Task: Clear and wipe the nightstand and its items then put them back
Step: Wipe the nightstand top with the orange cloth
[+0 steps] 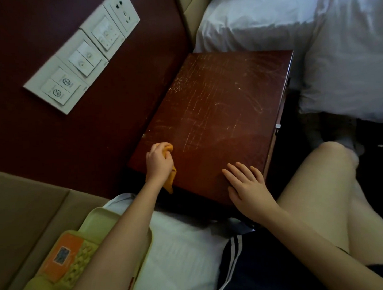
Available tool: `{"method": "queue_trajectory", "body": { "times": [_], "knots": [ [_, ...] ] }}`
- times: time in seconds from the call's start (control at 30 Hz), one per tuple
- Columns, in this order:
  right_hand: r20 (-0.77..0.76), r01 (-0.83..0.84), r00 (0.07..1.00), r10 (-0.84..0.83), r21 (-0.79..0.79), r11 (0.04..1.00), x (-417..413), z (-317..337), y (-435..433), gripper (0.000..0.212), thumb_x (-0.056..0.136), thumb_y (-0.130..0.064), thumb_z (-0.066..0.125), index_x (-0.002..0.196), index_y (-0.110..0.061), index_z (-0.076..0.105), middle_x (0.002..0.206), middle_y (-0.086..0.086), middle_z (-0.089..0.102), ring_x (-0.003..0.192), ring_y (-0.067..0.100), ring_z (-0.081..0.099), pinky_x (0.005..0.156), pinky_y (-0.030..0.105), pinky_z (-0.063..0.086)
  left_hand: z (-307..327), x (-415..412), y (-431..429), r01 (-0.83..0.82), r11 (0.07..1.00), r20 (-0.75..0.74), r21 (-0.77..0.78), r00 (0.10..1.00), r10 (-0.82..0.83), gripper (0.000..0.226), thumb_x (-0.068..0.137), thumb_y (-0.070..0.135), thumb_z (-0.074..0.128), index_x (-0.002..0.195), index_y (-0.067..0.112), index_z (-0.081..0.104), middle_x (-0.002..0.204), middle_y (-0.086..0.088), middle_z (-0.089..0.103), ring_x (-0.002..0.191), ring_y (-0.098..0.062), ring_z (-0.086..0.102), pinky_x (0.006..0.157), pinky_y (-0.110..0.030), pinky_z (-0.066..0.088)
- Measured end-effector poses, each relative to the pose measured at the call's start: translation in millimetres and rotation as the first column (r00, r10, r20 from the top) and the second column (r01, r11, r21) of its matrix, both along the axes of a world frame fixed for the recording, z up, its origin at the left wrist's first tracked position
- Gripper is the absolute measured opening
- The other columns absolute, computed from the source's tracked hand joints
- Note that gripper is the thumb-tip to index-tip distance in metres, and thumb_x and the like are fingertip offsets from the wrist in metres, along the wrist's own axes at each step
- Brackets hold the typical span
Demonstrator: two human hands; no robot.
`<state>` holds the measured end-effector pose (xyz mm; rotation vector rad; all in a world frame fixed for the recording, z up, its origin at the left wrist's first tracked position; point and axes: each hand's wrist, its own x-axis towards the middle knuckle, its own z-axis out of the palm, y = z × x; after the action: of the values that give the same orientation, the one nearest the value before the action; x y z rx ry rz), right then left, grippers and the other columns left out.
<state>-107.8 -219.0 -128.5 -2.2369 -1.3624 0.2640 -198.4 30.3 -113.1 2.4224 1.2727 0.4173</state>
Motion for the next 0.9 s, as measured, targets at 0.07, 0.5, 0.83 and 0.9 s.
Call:
{"method": "queue_trajectory", "body": {
  "times": [0.07, 0.5, 0.83, 0.9],
  "knots": [
    [-0.006, -0.004, 1.000, 0.004, -0.007, 1.000, 0.5, 0.0, 0.6, 0.047, 0.090, -0.018, 0.056, 0.136, -0.012, 0.047, 0.143, 0.008, 0.042, 0.136, 0.031, 0.032, 0.110, 0.047, 0.015, 2.8, 4.9, 0.1, -0.081, 0.997, -0.001, 0.003, 0.997, 0.081, 0.023, 0.088, 0.006, 0.050, 0.100, 0.019, 0.065, 0.119, -0.001, 0.056, 0.103, -0.025, 0.051, 0.081, -0.026, 0.037],
    [-0.036, -0.023, 0.999, 0.021, -0.054, 0.998, 2.3, -0.3, -0.6, 0.050, 0.097, -0.026, 0.040, 0.145, -0.019, 0.030, 0.153, 0.002, 0.025, 0.143, 0.022, 0.013, 0.114, 0.042, 0.000, -6.1, -2.2, -34.3, 0.169, 0.985, -0.080, 0.026, 0.983, -0.166, 0.024, 0.090, 0.014, 0.049, 0.106, 0.026, 0.061, 0.118, 0.009, 0.053, 0.095, -0.006, 0.036, 0.078, -0.022, 0.033],
    [-0.043, -0.020, 0.999, 0.018, -0.049, 0.999, 1.1, 1.2, 1.0, 0.050, 0.096, -0.025, 0.041, 0.145, -0.019, 0.031, 0.153, 0.002, 0.026, 0.143, 0.022, 0.014, 0.114, 0.042, 0.001, 0.2, 11.1, -44.5, -0.039, 0.999, -0.015, 0.005, 0.999, 0.039, 0.025, 0.090, 0.009, 0.047, 0.106, 0.021, 0.063, 0.121, 0.003, 0.053, 0.103, -0.019, 0.045, 0.078, -0.023, 0.033],
    [-0.046, -0.015, 0.999, 0.013, -0.042, 0.999, 0.9, 1.2, 0.5, 0.049, 0.096, -0.025, 0.043, 0.144, -0.018, 0.033, 0.152, 0.003, 0.028, 0.142, 0.023, 0.016, 0.114, 0.042, 0.003, -4.0, 13.6, -58.6, 0.073, 0.997, -0.038, 0.038, 0.997, -0.071, 0.026, 0.089, 0.009, 0.048, 0.106, 0.022, 0.063, 0.119, 0.005, 0.054, 0.100, -0.018, 0.046, 0.077, -0.022, 0.032]
  ]
}}
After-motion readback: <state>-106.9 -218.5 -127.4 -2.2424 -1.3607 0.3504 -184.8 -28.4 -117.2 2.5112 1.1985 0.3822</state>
